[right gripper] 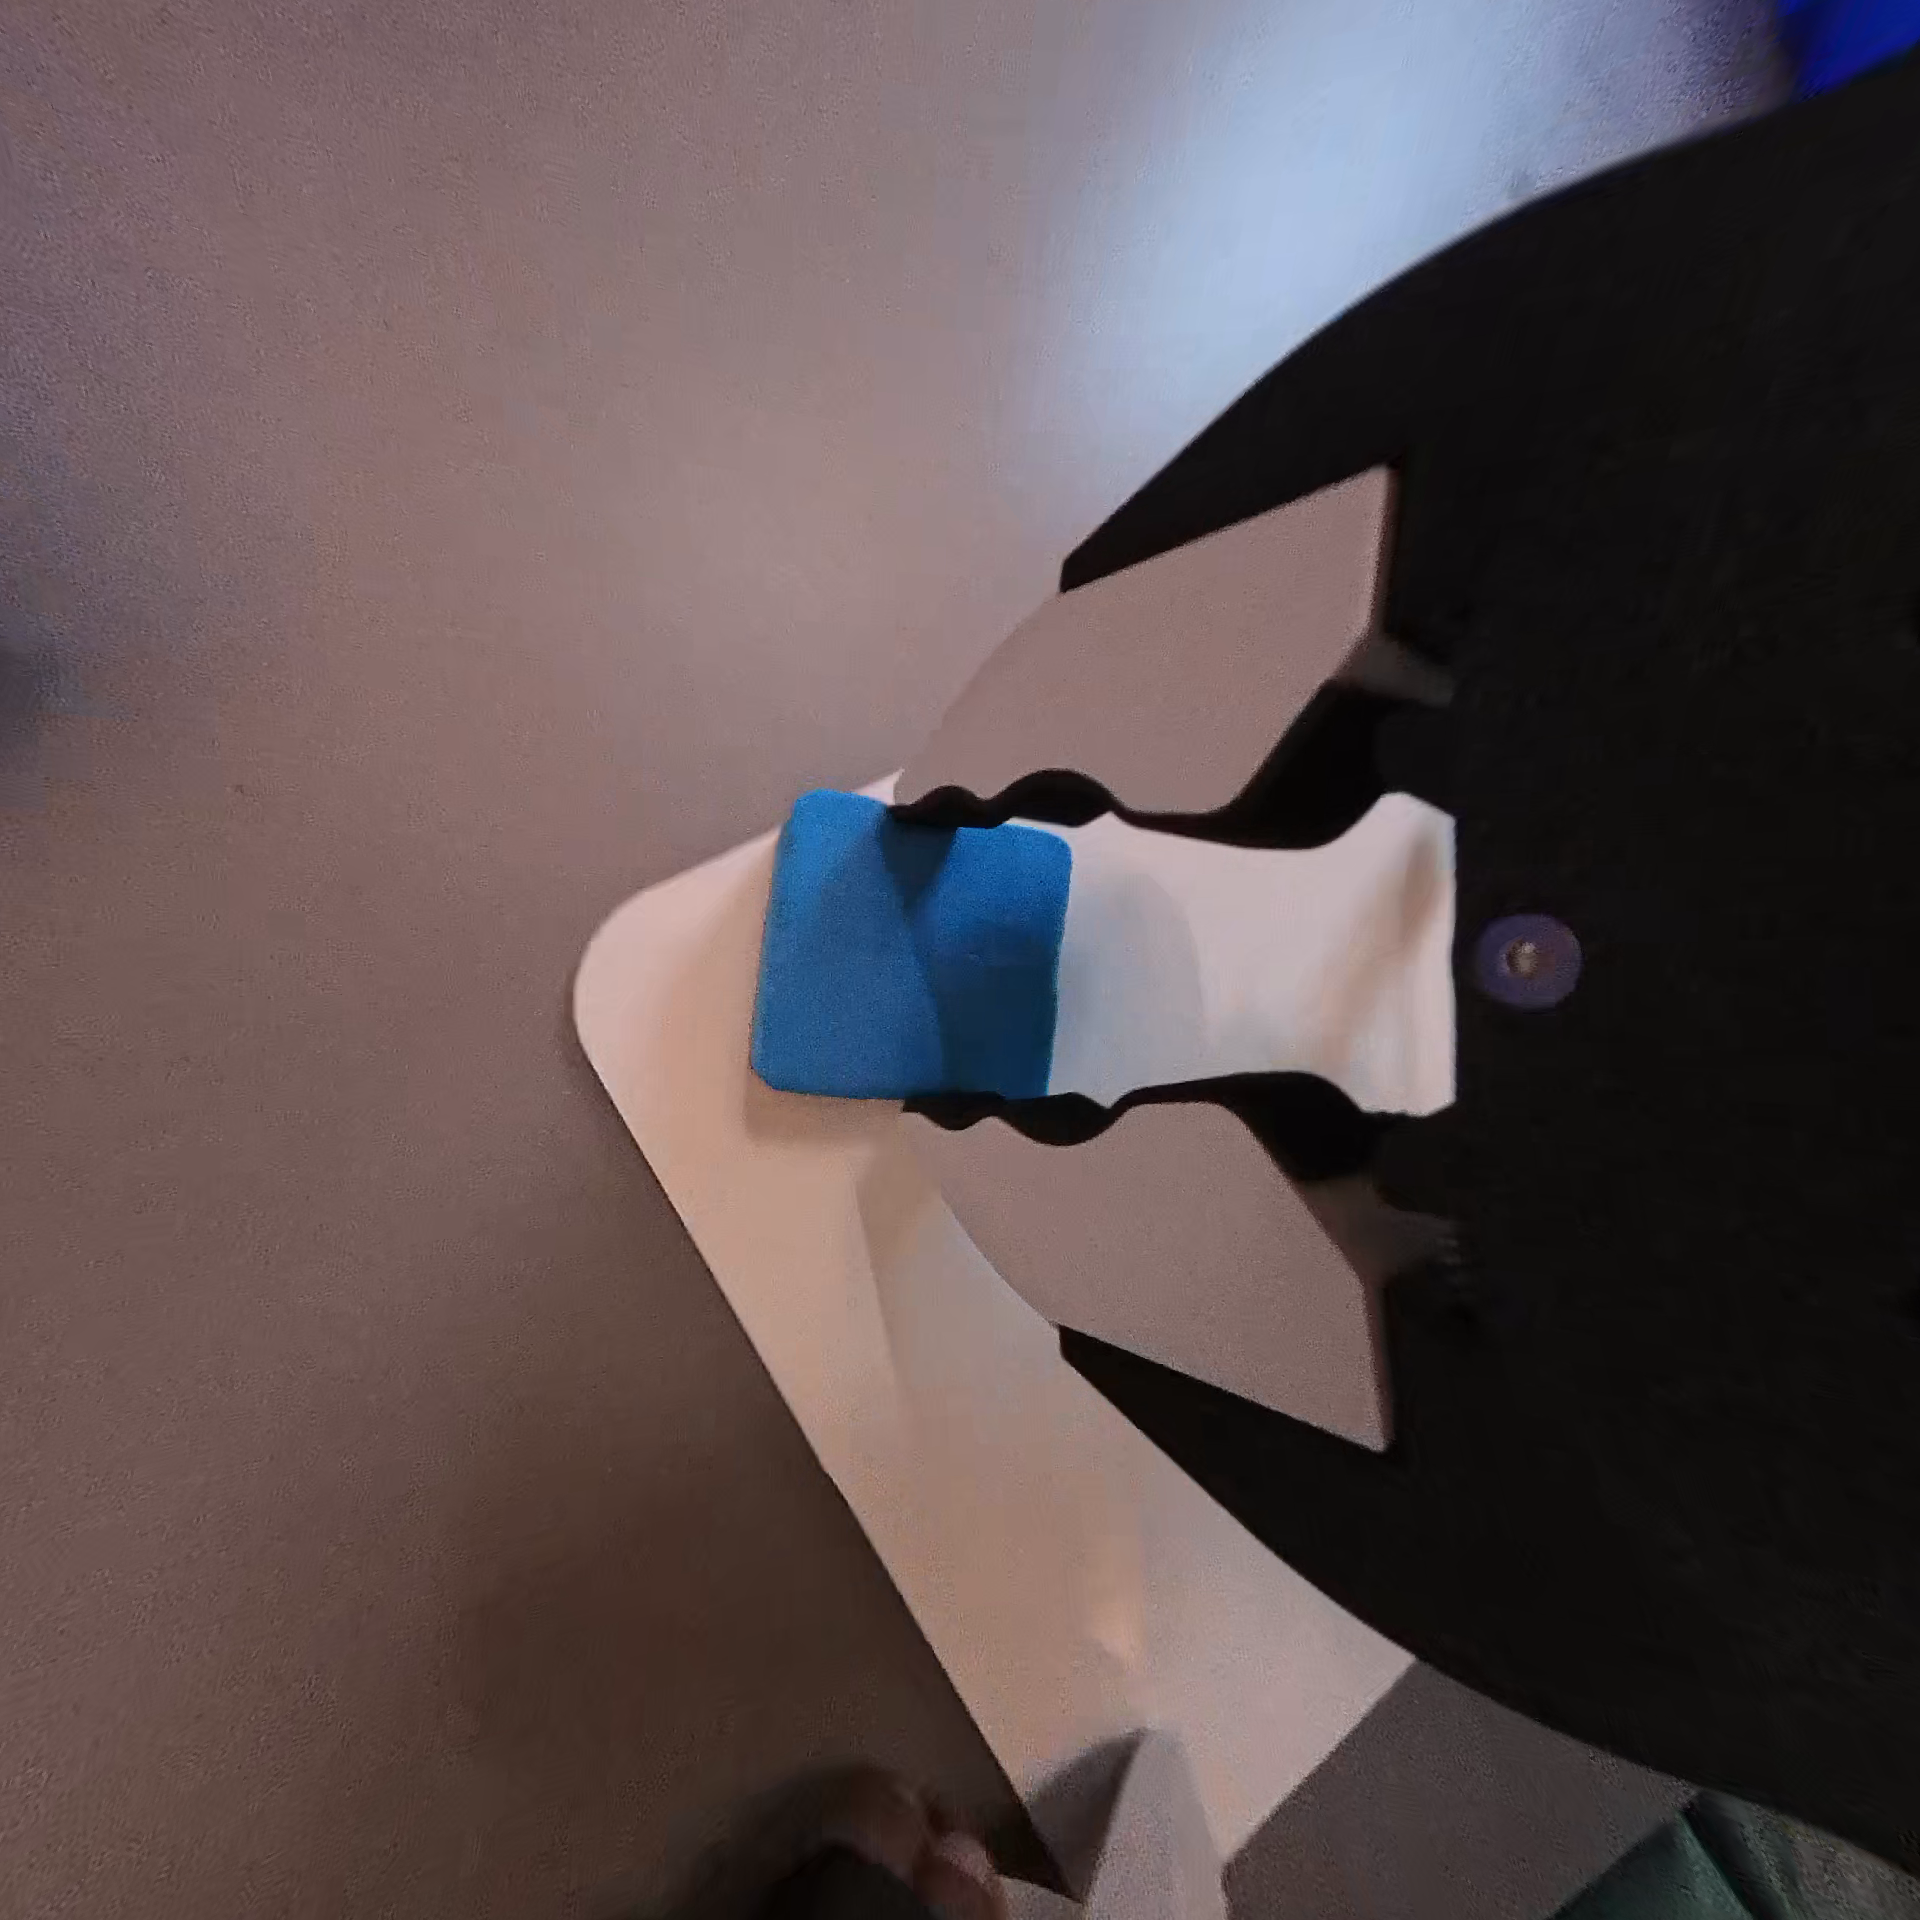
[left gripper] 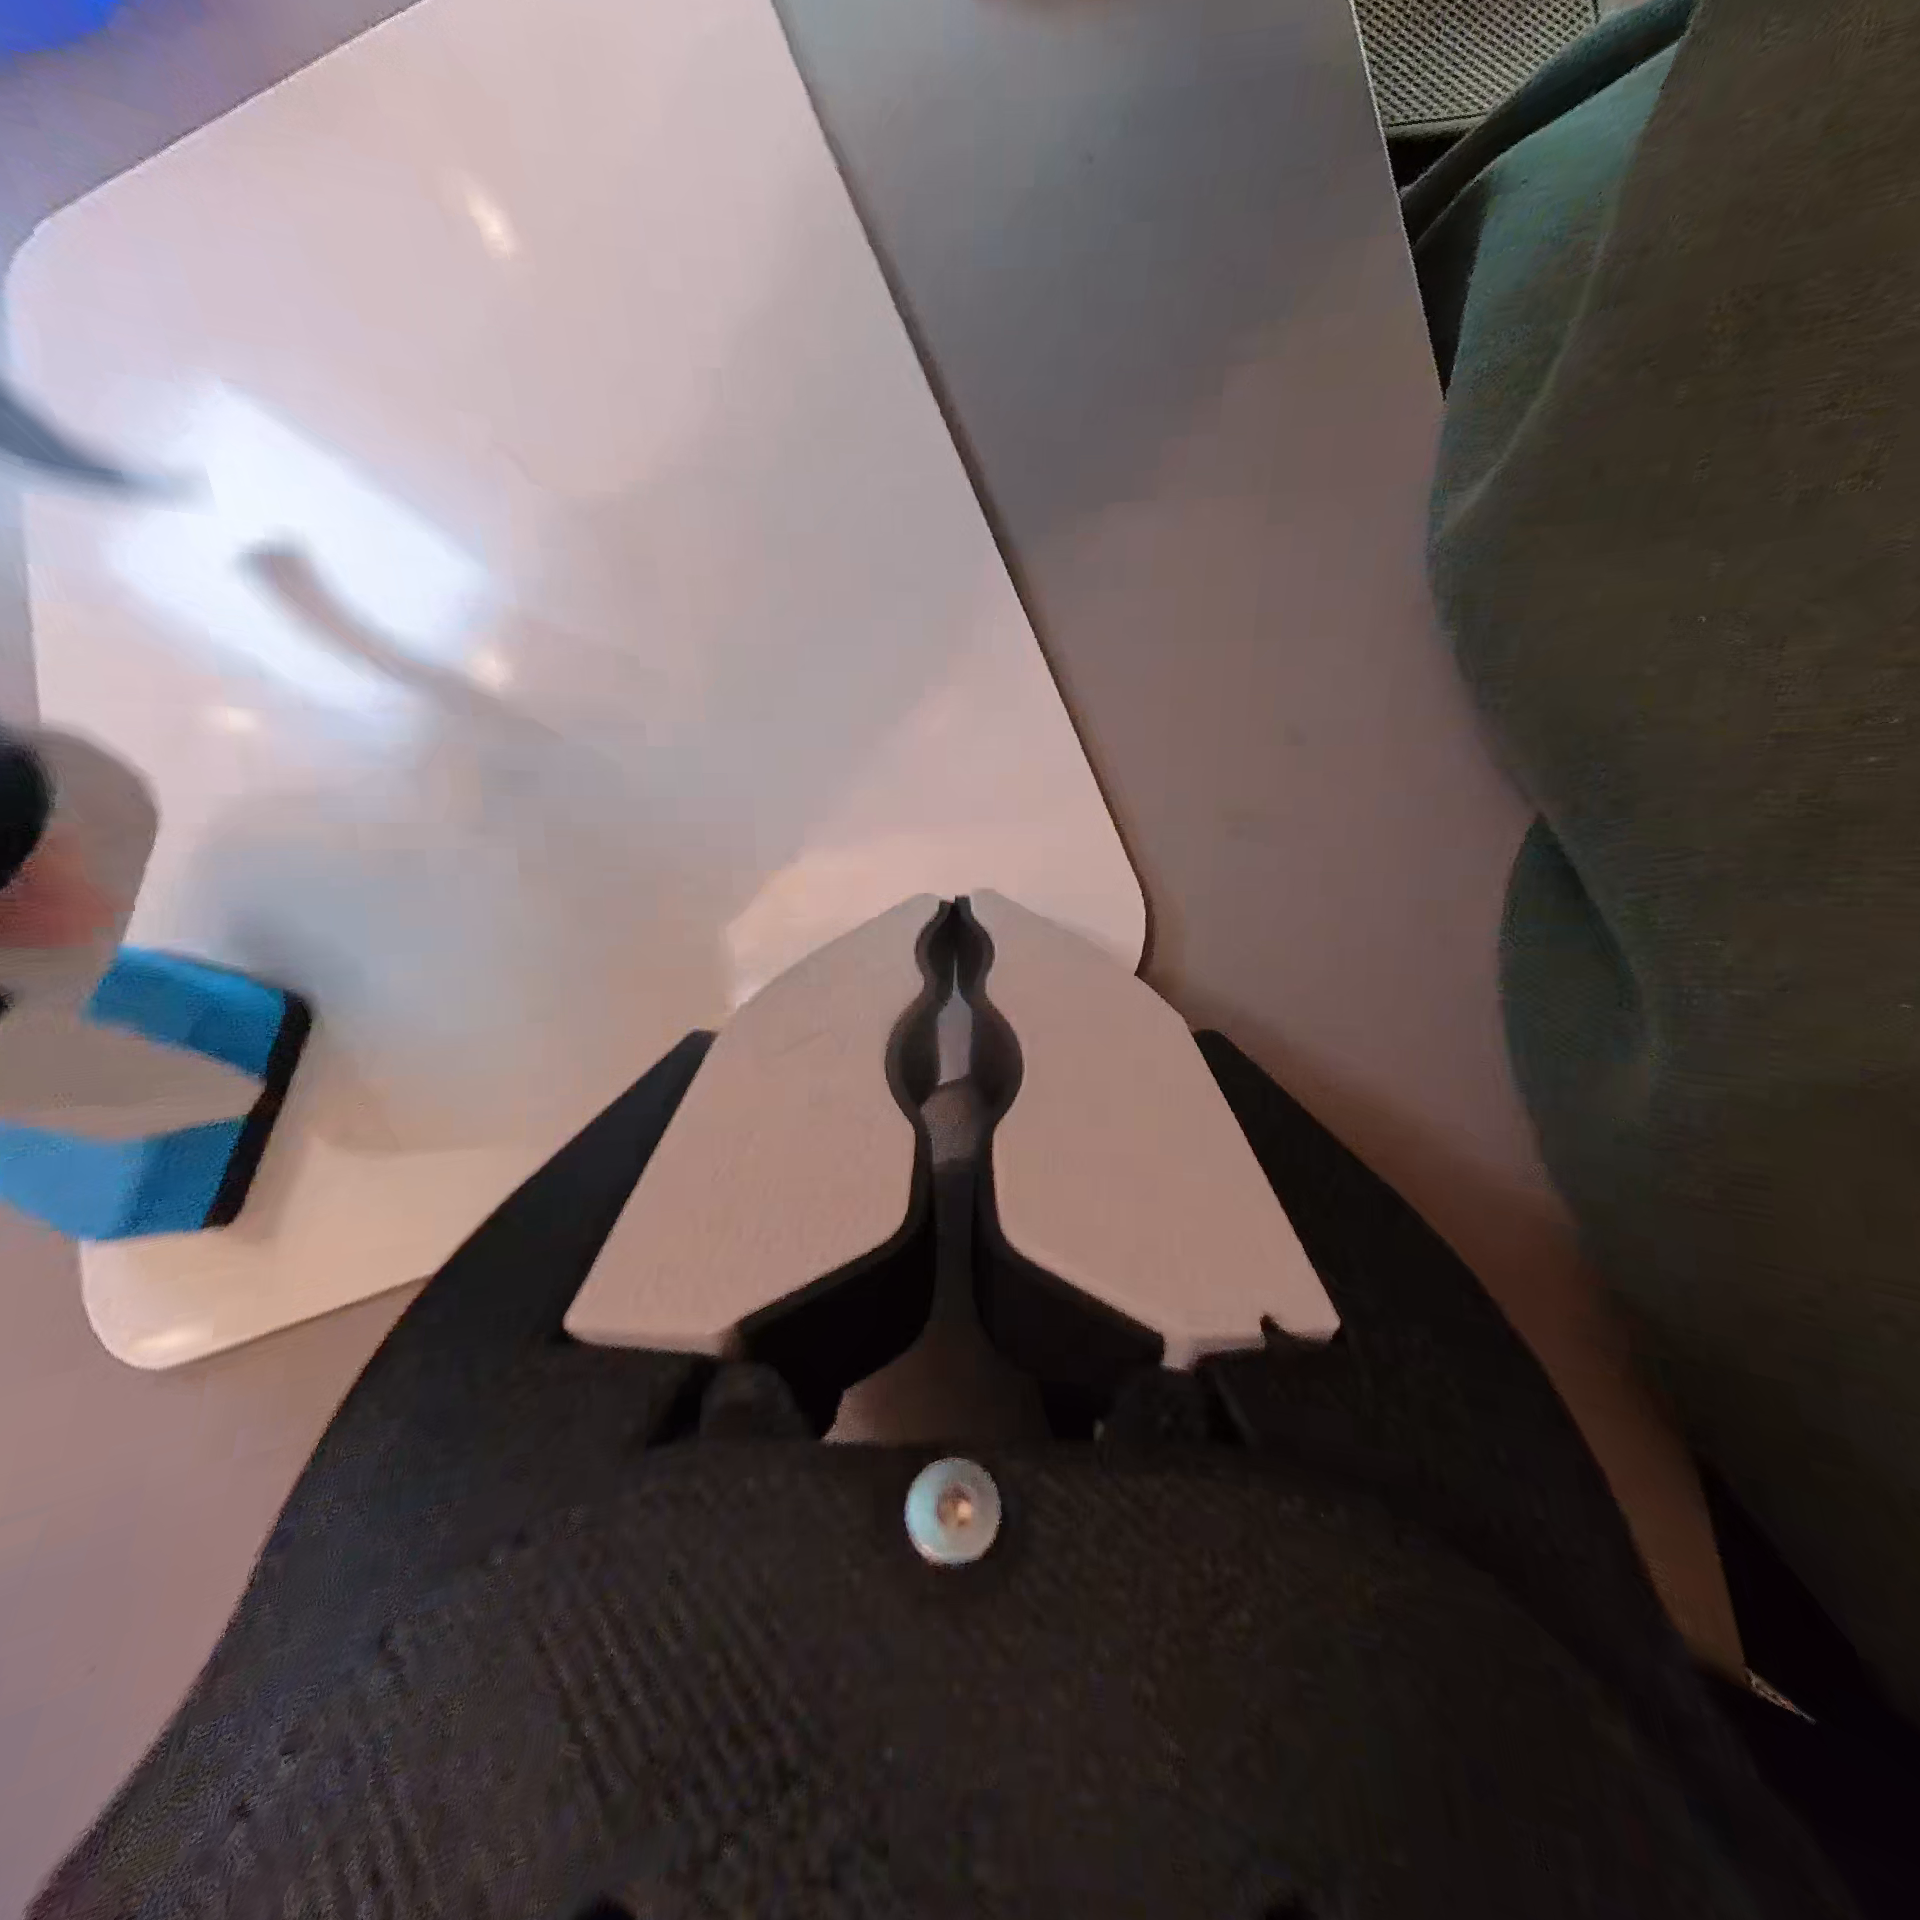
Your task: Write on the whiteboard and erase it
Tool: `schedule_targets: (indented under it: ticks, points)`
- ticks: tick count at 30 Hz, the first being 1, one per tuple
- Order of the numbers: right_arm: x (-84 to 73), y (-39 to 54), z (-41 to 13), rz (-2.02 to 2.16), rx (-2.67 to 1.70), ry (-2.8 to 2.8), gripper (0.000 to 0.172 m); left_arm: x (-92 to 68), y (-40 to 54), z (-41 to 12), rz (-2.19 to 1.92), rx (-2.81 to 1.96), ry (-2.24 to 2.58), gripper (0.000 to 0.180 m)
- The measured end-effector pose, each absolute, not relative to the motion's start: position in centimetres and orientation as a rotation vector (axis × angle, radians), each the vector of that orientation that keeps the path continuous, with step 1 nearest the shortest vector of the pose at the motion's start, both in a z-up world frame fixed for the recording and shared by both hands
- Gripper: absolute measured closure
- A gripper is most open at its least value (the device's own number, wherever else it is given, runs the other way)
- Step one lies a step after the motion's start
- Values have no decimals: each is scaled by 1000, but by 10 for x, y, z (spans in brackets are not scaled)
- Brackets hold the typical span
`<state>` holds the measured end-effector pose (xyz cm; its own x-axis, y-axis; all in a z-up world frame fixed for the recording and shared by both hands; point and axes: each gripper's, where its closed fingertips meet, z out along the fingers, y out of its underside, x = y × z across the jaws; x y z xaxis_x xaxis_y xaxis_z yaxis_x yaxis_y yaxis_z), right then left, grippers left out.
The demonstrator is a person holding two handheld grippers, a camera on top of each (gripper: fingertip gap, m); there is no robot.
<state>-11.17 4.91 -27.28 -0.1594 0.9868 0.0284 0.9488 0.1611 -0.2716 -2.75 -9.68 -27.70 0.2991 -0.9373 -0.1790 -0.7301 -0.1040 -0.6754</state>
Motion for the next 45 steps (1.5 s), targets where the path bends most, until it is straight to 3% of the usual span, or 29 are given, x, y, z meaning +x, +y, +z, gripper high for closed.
schedule_targets:
  ticks: [5,11,16,21,27,34,41,45]
  points:
    - [-96,-44,-272,373,-1644,-2530,122,-26,-97,-277,-418,-1893,1490,180]
    - [-96,64,-273,274,-1987,-2163,122,-25,-98,-277,-396,-1885,1490,180]
    - [-82,-36,-273,297,-1630,-2485,122,-24,-97,-277,-422,-1889,1492,180]
    - [-89,51,-273,278,-1917,-2219,122,-24,-97,-277,-396,-1885,1485,180]
    - [-66,-39,-273,306,-1626,-2491,122,-22,-96,-278,-420,-1888,1489,180]
    - [-64,121,-273,229,-2148,-1936,122,-22,-98,-278,-402,-1882,1491,180]
    - [-91,-18,-272,326,-1706,-2373,122,-21,-99,-278,-397,-1881,1492,180]
    - [-16,88,-272,227,-2131,-1997,122,-21,-99,-278,-382,-1877,1490,180]
